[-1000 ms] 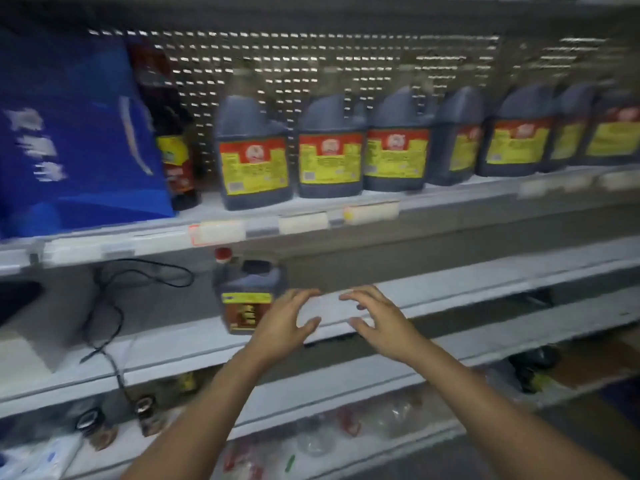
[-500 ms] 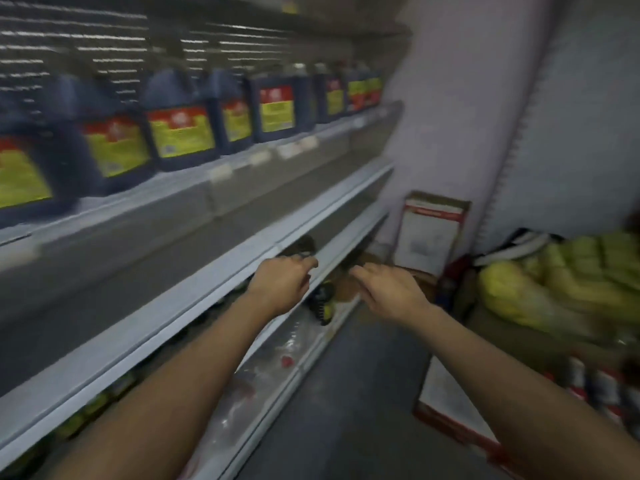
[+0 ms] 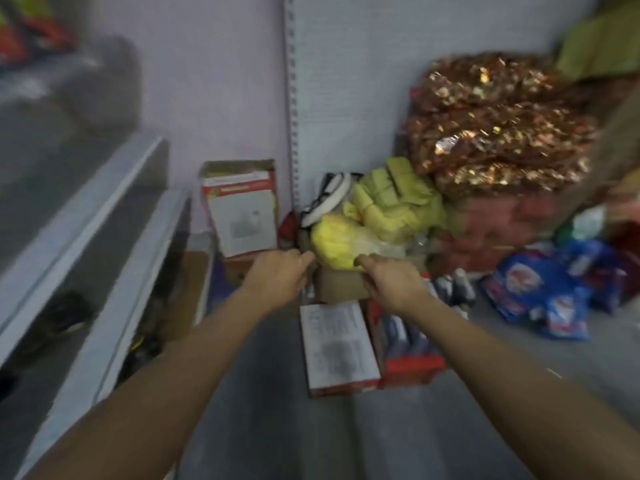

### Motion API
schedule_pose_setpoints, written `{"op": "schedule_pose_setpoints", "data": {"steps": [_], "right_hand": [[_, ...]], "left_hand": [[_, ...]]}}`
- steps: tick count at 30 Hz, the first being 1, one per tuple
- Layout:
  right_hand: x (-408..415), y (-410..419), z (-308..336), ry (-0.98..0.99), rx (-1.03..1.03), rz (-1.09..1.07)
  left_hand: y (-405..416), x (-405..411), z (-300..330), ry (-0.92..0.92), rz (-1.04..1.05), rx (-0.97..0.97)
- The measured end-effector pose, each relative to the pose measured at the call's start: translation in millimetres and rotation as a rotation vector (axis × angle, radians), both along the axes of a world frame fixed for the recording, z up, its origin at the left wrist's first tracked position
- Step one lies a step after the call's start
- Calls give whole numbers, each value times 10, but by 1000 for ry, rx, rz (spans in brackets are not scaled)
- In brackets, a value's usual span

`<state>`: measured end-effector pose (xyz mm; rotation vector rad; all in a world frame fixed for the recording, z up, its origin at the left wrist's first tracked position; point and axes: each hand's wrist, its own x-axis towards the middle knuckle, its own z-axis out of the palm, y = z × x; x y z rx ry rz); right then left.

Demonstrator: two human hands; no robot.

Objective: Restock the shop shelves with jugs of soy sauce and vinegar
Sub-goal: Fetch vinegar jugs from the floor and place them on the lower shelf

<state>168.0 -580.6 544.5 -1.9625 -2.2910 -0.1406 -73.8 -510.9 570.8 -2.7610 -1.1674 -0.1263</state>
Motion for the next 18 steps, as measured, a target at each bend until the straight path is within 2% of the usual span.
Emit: {"op": "schedule_pose_setpoints", "data": {"steps": [9,14,18], "right_hand": [[1779,289,-403,44,-23,-361],[2883,613,-914,159,-68,-503],[3623,1088,-1395,288,-180,-551]], "left_hand": [[945,2056,-502,-5,-309,-104],[1334,3157,-909,-30,-324,-173],[1725,3907,-1499,-34,-273,-320]]}}
